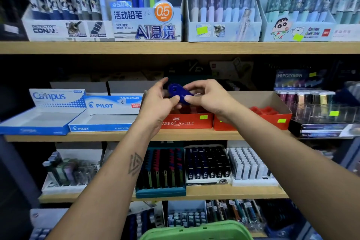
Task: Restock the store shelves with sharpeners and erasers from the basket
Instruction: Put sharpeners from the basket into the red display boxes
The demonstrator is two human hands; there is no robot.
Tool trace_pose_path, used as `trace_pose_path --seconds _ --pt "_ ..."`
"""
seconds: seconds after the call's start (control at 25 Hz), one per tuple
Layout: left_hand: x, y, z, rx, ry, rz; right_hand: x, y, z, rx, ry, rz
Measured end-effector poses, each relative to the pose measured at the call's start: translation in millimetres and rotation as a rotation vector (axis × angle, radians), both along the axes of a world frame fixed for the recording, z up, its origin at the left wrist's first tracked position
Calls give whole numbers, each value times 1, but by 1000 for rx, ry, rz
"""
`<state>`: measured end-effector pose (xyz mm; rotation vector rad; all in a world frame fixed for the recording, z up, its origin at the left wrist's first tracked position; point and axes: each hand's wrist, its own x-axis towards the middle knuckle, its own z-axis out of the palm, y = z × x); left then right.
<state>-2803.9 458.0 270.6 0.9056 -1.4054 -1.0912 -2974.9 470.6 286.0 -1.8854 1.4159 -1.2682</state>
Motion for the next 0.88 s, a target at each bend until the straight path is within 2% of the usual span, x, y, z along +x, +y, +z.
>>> trace_pose_path --seconds 0.08,0.24,0.32,0.44,0.6,0.8,0.88 --pt "8 -4 0 -45 -35 60 5 -4 -2 26 -58 9" --pt "20 -7 4 -117 -123 98 22 -11 5 -117 77 90" --pt "29 -12 5 -162 -193 178 25 -21 8 -153 97 -6" --pt "48 -17 2 -263 -475 395 21 -31 8 -183 154 -274" --pt "49 -7 -2 -235 -740 353 33 -27 -4 -172 244 -212" --pt "51 -6 -2 -243 -779 332 26 -29 0 -150 276 -297" --pt "50 -4 -1 -245 -801 341 19 -29 2 -140 364 -363"
